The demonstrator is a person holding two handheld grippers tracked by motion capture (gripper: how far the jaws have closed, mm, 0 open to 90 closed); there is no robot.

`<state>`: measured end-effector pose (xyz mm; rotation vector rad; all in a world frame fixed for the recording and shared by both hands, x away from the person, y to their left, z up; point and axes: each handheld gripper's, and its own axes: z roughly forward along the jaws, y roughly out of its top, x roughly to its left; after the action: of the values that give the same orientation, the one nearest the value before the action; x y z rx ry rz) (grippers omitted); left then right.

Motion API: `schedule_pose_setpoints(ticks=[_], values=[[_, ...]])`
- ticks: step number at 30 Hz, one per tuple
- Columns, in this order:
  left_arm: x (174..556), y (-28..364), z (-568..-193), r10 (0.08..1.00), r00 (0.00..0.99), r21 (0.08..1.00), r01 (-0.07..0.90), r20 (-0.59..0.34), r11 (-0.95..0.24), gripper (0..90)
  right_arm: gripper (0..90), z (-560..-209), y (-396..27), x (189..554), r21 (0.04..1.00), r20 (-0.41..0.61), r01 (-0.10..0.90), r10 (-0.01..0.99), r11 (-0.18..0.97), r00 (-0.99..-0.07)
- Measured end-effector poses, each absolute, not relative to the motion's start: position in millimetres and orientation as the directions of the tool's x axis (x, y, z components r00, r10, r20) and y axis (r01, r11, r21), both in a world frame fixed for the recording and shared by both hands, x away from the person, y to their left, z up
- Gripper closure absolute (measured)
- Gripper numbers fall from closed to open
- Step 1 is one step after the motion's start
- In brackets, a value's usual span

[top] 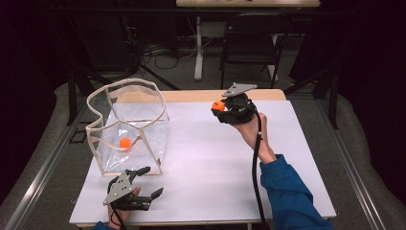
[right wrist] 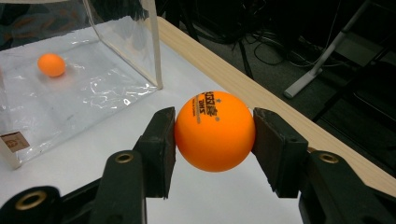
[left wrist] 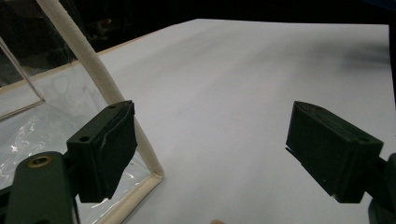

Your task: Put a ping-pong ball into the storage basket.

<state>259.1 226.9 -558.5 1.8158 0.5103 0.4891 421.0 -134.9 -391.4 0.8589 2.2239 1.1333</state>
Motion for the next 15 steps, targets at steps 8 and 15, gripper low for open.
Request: schedule_pose_setpoints(ticks=[8, 15], values=[[259, 226, -558, 0.563, 0.823, 0.955, 0.100, 0.079, -0.280, 16.1, 50.6, -390, -127, 420, 0.833, -0.149, 0.299, 0.709, 0.465, -0.689], [259, 226, -559, 0.563, 0.823, 0.956, 0.099, 0.076, -0.275, 16.1, 50.6, -387, -121, 421, 0.833, -0.159, 0.286, 0.700, 0.473, -0.697]])
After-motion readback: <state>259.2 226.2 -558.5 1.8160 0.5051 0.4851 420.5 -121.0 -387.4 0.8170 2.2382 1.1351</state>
